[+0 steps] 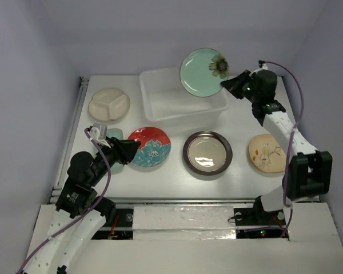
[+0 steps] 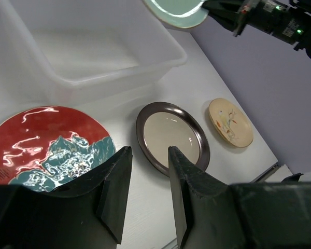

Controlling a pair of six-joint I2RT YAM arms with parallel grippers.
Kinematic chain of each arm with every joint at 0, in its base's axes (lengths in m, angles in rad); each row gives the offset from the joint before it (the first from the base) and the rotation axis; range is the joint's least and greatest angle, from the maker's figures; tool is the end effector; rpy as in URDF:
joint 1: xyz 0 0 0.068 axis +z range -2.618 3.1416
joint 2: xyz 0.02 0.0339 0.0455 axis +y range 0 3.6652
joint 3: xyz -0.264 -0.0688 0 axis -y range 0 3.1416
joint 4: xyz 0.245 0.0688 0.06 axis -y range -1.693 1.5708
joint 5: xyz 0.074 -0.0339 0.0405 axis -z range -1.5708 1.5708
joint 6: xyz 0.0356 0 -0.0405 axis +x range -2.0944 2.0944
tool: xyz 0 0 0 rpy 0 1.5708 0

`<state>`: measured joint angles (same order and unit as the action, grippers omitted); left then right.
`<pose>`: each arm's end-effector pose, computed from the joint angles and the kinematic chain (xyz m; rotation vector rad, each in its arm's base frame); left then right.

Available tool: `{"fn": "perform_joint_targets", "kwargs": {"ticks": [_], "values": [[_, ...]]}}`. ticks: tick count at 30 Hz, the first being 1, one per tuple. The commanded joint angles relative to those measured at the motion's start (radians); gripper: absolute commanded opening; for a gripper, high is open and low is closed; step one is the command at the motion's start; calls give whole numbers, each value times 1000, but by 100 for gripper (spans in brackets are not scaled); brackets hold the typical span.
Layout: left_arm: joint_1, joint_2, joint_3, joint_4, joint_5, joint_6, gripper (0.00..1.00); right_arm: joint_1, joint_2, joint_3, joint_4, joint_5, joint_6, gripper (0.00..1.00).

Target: Place the plates into the plastic bin on the countertop

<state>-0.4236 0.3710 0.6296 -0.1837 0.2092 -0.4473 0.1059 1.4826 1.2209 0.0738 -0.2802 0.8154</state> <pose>0.0918 -0.0495 0.3380 0.1569 1.5504 -0.8514 0.3522 0.0473 0.3508 0.4355 1.7908 0.9048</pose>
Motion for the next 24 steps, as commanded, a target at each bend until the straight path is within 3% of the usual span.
{"fn": "perform_joint_targets", "kwargs": {"ticks": [1,13,20,22,23,24], "values": [[5,9,-7,43,9,-4,31,67,73,146,-3,45,-30,0],[14,17,-10,46,15,-4,31,215,514,558,-219,137,-30,0],[14,17,-8,44,19,-2,31,224,640,652,-331,164,-50,0],[23,17,-8,46,22,-2,32,224,647,651,-342,168,-56,8],[23,17,-8,47,22,-2,32,224,656,654,-350,167,-59,24],[23,17,-8,47,24,-2,32,224,659,664,-373,171,-65,32]]}}
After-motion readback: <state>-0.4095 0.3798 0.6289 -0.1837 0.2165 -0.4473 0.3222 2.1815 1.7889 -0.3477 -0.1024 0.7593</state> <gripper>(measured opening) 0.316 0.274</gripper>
